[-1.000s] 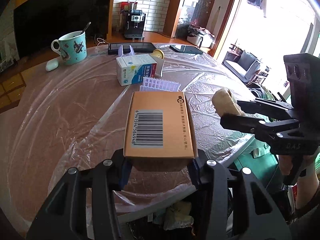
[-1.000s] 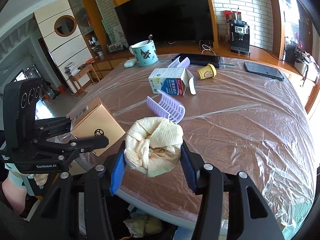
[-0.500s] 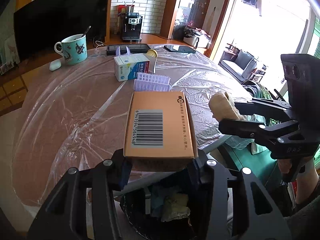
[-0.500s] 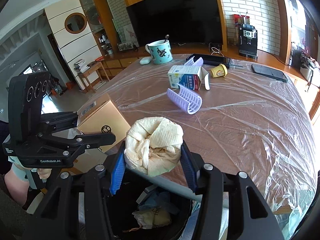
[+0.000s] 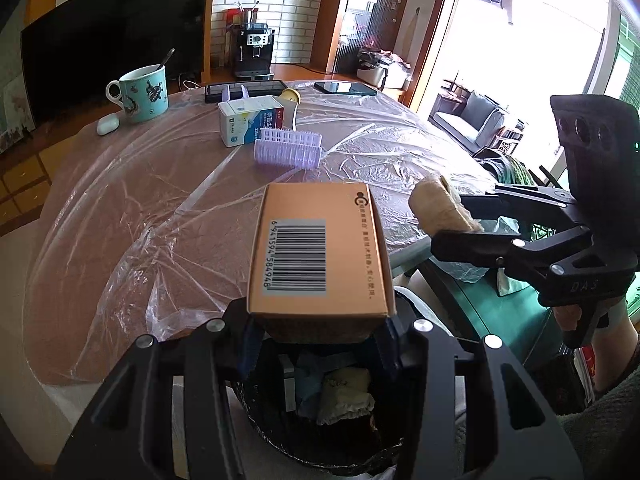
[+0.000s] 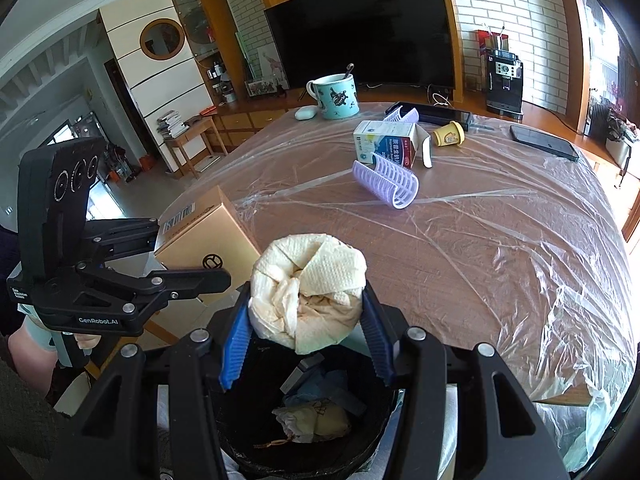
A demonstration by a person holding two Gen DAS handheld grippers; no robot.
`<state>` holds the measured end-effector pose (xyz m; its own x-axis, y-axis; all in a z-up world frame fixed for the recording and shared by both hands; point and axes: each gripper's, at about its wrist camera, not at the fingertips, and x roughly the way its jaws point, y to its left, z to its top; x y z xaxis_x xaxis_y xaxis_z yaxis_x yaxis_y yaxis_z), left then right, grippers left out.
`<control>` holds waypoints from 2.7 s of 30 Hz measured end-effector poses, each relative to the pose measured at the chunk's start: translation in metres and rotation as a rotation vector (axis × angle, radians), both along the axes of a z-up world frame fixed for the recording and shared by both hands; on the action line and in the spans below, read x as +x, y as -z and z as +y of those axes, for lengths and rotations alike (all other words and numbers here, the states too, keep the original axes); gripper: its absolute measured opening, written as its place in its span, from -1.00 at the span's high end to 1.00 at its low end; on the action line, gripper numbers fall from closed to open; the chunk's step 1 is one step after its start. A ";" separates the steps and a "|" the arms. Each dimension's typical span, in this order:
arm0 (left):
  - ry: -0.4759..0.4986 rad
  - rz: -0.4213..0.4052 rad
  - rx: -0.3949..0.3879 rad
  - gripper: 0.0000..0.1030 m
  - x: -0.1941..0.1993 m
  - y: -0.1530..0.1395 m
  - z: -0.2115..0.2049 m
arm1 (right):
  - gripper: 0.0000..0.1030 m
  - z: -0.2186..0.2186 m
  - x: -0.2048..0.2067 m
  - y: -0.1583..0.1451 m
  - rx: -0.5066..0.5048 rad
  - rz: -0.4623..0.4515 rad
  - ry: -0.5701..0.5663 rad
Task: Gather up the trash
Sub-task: 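Carry the cardboard box with the left tool while the right tool carries the tissue to the bin, then lower the cardboard box into the bin opening with the left tool while the right tool lowers the tissue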
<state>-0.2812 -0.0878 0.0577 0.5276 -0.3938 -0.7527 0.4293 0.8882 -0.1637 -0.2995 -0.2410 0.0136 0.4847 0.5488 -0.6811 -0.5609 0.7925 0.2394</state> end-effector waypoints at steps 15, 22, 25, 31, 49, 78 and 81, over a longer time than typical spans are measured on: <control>0.032 0.023 0.025 0.06 -0.025 0.006 -0.001 | 0.02 -0.004 -0.022 0.015 -0.015 0.042 -0.017; 0.037 0.055 0.036 0.06 -0.030 0.017 -0.002 | 0.02 -0.002 -0.030 0.026 -0.038 0.061 -0.028; 0.040 0.063 0.046 0.06 -0.033 0.021 -0.002 | 0.02 -0.002 -0.033 0.030 -0.042 0.071 -0.031; 0.044 0.091 0.055 0.06 -0.037 0.031 -0.002 | 0.02 -0.002 -0.037 0.039 -0.041 0.099 -0.033; 0.039 0.160 0.096 0.06 -0.036 0.064 -0.003 | 0.02 0.004 -0.044 0.068 -0.086 0.159 -0.029; 0.027 0.222 0.173 0.06 -0.025 0.106 -0.005 | 0.02 0.016 -0.031 0.113 -0.159 0.230 -0.002; 0.027 0.227 0.180 0.06 -0.024 0.110 -0.007 | 0.02 0.017 -0.030 0.117 -0.169 0.232 -0.001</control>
